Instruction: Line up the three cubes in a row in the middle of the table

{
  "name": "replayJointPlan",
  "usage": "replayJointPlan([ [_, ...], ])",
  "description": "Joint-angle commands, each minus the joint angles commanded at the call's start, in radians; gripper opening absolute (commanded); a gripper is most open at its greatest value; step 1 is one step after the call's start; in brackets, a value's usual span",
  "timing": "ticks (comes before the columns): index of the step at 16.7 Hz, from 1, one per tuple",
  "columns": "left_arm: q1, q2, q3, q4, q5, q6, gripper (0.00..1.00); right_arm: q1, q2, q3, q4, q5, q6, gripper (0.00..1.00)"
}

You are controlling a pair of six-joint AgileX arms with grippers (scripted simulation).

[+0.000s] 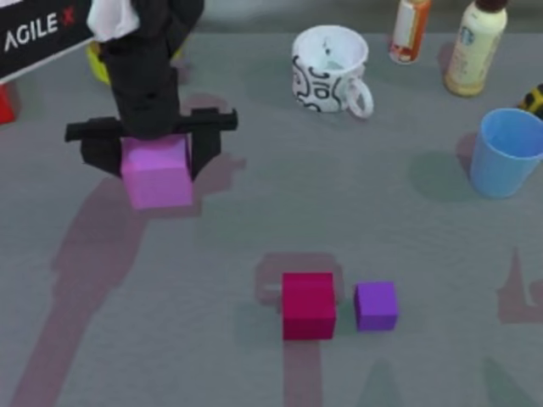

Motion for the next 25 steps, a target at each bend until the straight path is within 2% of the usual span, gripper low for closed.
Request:
replayJointPlan([
  [6,-0.208,-0.240,-0.331,0.055,-0.001,-0.161,0.00,0.000,0.000,0.000,0.000,0.000,0.000,1.00],
  [9,-0.276,-0.315,-0.411,0.076,-0.002,-0.215,0.00,0.000,0.000,0.000,0.000,0.000,0.000,1.00],
  [15,-0.277,-0.313,-0.425,0.092,-0.003,-0.216,0.00,0.000,0.000,0.000,0.000,0.000,0.000,1.00],
  [22,-0.280,-0.242,-0.583,0.323,-0.001,-0.216,0.00,0.000,0.000,0.000,0.000,0.000,0.000,1.00],
  [25,-0.280,-0.236,-0.598,0.345,-0.001,-0.217,0.00,0.000,0.000,0.000,0.000,0.000,0.000,1.00],
])
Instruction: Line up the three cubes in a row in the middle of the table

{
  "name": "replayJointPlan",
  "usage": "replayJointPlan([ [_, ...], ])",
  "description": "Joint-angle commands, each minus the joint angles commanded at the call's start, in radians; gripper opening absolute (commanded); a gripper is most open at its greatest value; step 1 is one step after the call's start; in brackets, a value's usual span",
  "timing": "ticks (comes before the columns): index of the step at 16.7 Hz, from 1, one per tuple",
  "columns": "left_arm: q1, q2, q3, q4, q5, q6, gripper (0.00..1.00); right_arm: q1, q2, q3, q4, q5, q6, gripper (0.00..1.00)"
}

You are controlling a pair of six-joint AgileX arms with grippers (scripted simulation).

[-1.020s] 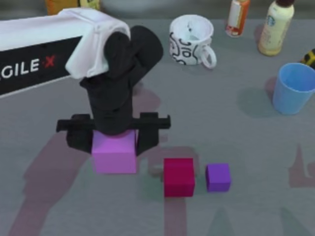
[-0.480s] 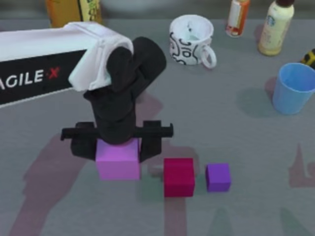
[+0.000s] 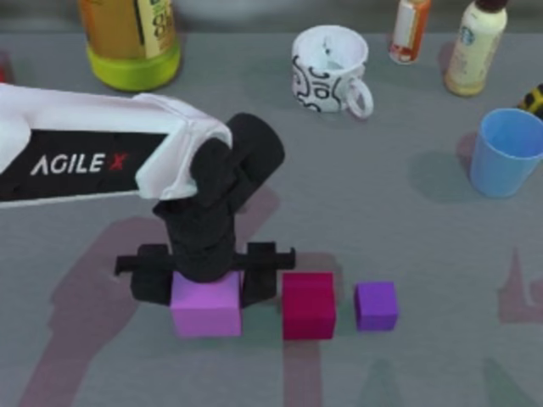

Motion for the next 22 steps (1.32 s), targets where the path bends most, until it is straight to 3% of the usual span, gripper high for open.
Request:
replayJointPlan([
  [2,0.000,0.000,0.000,0.000,0.000,0.000,0.00,0.000,0.000,0.000,0.000,0.000,0.000,1.00],
  [15,0.000,0.000,0.000,0.000,0.000,0.000,0.98,0.000,0.000,0.000,0.000,0.000,0.000,1.00],
  [22,0.000,0.000,0.000,0.000,0.000,0.000,1.00,0.000,0.000,0.000,0.000,0.000,0.000,1.00],
])
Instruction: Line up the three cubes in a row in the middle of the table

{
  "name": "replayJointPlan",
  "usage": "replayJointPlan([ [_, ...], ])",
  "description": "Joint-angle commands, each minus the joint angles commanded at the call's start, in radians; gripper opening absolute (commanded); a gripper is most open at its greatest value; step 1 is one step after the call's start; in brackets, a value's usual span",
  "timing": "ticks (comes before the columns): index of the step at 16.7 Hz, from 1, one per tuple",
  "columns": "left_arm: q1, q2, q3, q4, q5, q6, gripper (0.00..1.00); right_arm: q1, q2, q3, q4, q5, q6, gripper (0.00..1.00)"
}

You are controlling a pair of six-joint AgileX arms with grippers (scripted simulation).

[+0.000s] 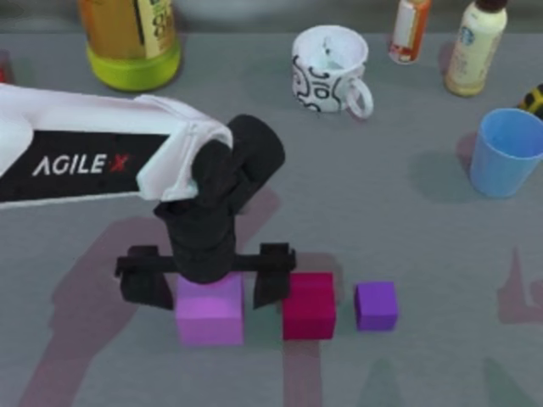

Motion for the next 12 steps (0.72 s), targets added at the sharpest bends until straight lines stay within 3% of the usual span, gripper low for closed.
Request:
replayJointPlan([
  [4,0.001,-0.007,0.015,-0.017,-0.001,-0.001,1.00,0.000,0.000,0.000,0.000,0.000,0.000,1.00],
  [12,0.018,-0.094,0.170,-0.263,0.000,-0.004,1.00,0.000,0.000,0.000,0.000,0.000,0.000,1.00],
])
